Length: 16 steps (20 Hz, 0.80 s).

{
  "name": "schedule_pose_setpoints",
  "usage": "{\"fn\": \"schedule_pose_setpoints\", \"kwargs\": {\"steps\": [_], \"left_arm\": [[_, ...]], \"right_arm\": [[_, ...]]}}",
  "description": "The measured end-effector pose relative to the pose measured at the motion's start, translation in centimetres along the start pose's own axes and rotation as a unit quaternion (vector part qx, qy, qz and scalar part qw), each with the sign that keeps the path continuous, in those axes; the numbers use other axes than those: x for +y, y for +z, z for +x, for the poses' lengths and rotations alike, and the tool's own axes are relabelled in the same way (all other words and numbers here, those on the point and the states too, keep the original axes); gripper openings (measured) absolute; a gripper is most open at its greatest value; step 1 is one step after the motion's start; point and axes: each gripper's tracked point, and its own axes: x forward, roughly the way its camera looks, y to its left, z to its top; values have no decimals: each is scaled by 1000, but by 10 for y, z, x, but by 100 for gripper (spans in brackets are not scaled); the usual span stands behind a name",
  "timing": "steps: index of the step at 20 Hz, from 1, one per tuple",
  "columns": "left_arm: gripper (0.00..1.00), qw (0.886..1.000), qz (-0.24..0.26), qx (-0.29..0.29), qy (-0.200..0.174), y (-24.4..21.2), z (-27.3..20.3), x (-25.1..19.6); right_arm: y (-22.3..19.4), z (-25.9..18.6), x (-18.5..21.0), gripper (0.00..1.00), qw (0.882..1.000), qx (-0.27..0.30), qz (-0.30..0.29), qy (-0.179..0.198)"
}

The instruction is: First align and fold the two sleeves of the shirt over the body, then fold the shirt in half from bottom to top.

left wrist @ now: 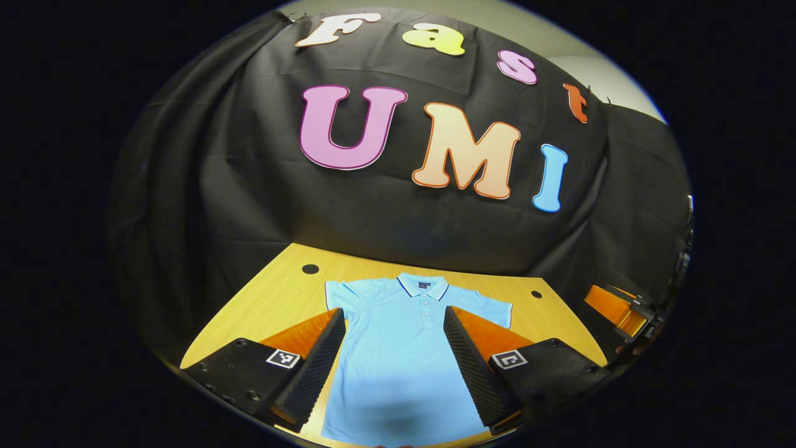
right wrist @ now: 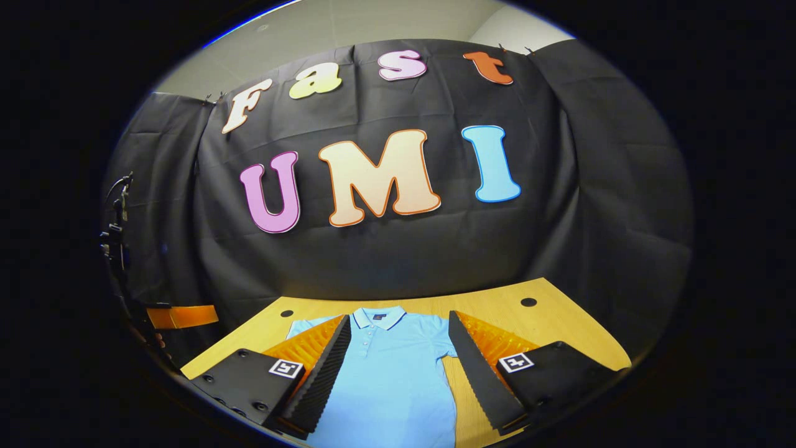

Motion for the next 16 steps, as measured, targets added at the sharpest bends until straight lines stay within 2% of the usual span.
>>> {"fn": "schedule_pose_setpoints", "kwargs": {"steps": [2, 3, 10, 16], "left_arm": [[95, 1000, -8, 4, -4, -3, -1, -1], [95, 1000, -11, 7, -5, -5, 0, -2], [95, 1000, -17, 22, -5, -13, 1, 1], [95, 999, -16, 38, 4, -23, 5, 6]], "right_arm": [[-1, 0, -1, 95, 1000, 3, 0, 0], [-2, 1, -4, 98, 1000, 4, 0, -3], [-18, 10, -10, 98, 999, 33, 0, -4], [-30, 57, -40, 98, 998, 56, -15, -17]]}}
